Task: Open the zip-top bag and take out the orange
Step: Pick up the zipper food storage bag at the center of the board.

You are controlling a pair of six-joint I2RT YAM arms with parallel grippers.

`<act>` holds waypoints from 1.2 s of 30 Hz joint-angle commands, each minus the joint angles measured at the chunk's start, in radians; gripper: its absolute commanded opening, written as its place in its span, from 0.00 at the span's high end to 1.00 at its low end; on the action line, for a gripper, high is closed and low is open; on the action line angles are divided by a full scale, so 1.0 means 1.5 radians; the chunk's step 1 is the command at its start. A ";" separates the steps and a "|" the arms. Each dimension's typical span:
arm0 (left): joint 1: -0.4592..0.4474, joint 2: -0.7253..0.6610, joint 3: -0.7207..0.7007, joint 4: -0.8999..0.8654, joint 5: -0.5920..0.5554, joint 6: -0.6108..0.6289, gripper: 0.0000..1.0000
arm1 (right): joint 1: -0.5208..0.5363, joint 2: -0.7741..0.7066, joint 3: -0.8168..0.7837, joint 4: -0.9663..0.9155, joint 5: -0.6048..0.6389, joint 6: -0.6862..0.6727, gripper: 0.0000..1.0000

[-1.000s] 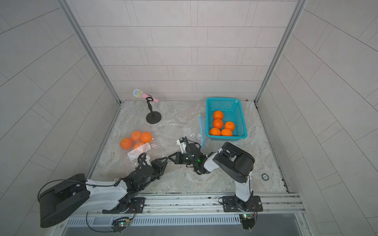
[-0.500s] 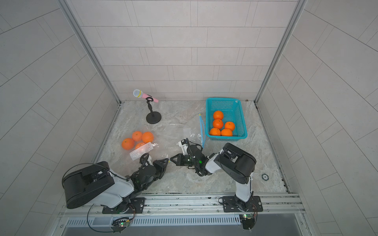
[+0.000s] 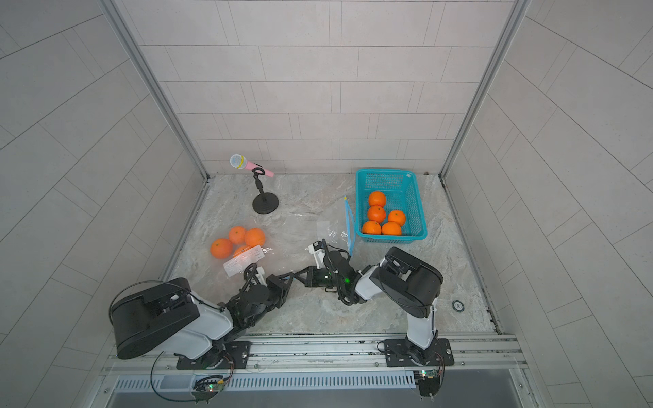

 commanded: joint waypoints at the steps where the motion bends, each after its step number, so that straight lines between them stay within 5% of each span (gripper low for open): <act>1: -0.003 -0.006 0.003 0.031 0.005 0.002 0.94 | 0.004 -0.001 -0.008 0.014 -0.006 0.004 1.00; 17: -0.004 -0.054 -0.024 0.019 0.014 0.034 1.00 | -0.025 -0.038 -0.016 -0.042 0.010 -0.021 1.00; 31: -0.005 -0.234 -0.008 -0.252 0.006 0.037 1.00 | -0.061 -0.021 -0.003 -0.019 -0.025 -0.018 1.00; 33: -0.004 -0.268 -0.013 -0.260 -0.001 0.049 1.00 | -0.060 -0.008 -0.014 0.020 -0.040 -0.001 0.81; 36: -0.005 -0.329 -0.014 -0.332 -0.011 0.046 1.00 | -0.044 -0.003 -0.018 0.031 -0.058 0.006 0.64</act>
